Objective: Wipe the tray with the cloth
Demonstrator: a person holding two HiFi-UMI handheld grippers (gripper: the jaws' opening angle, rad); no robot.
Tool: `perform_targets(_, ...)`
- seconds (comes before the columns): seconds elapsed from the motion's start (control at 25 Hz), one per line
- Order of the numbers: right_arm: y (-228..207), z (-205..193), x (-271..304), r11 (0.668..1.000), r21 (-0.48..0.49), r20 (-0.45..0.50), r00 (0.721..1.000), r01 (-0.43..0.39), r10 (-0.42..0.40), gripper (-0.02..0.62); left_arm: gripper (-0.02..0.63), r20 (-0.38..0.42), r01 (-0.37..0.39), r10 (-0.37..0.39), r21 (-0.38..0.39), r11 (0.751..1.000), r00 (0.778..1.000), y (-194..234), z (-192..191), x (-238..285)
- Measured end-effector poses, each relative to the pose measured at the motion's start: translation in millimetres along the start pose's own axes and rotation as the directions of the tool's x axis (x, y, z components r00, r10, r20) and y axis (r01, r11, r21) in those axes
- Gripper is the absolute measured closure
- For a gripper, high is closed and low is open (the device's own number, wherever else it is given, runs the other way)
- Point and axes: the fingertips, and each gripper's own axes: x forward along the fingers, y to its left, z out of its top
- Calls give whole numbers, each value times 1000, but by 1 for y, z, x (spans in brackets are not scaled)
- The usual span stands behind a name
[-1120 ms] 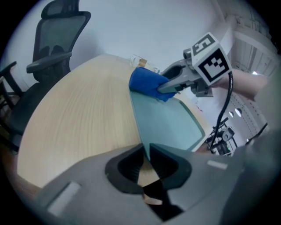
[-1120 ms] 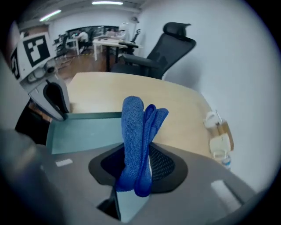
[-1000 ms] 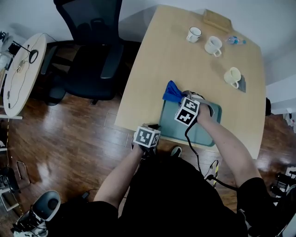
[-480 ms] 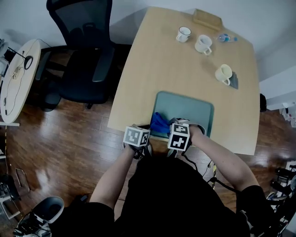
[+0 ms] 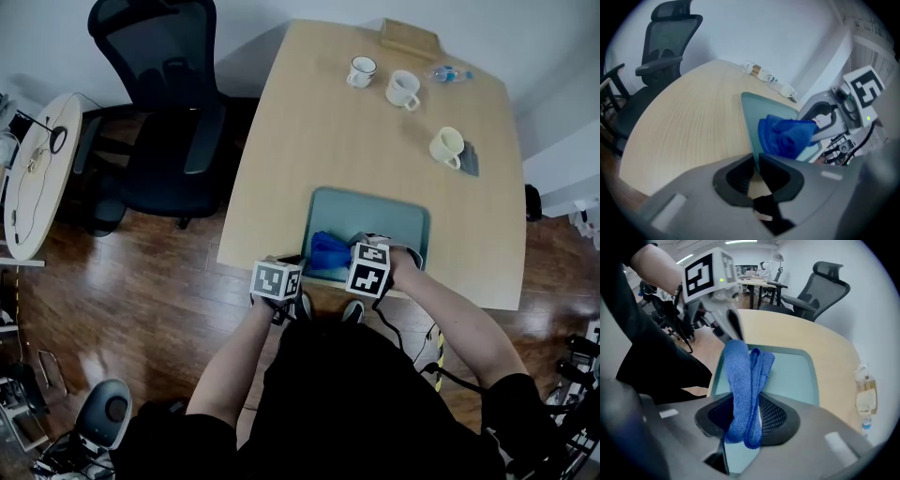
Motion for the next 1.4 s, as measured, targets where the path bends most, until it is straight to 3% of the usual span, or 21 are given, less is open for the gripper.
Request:
perform_targets(0.36,-119,-36,-4,975,119,-118,978,185,-171,451,565,-3,-19,19,11,1000,1000,-2,1,2)
perform_targets(0.48,-132,-45,-3,964,127,-149,966,232,-212,451,565,-4,-22,22,15,1000,1000,-1,1,1)
perform_targets(0.72,-87,-36,2,981,-5,-131,973,192,-191,451,565,-1,-24,24,12,1000,1000,2,-1,0)
perform_targets(1.12,35,-22,1,984,-164,-79,994,65,-79,451,566,8,-33,33,-1,999,999,2,-2,2)
perform_targets(1.24,57,-19,-2,986,-164,-62,998,20,-30,451,568,9,-35,35,-2,999,999,2,-2,1)
perform_targets(1.4,52,-21,-2,992,-125,-36,999,0,-4,451,568,10,-42,41,8,999,999,1,-2,1)
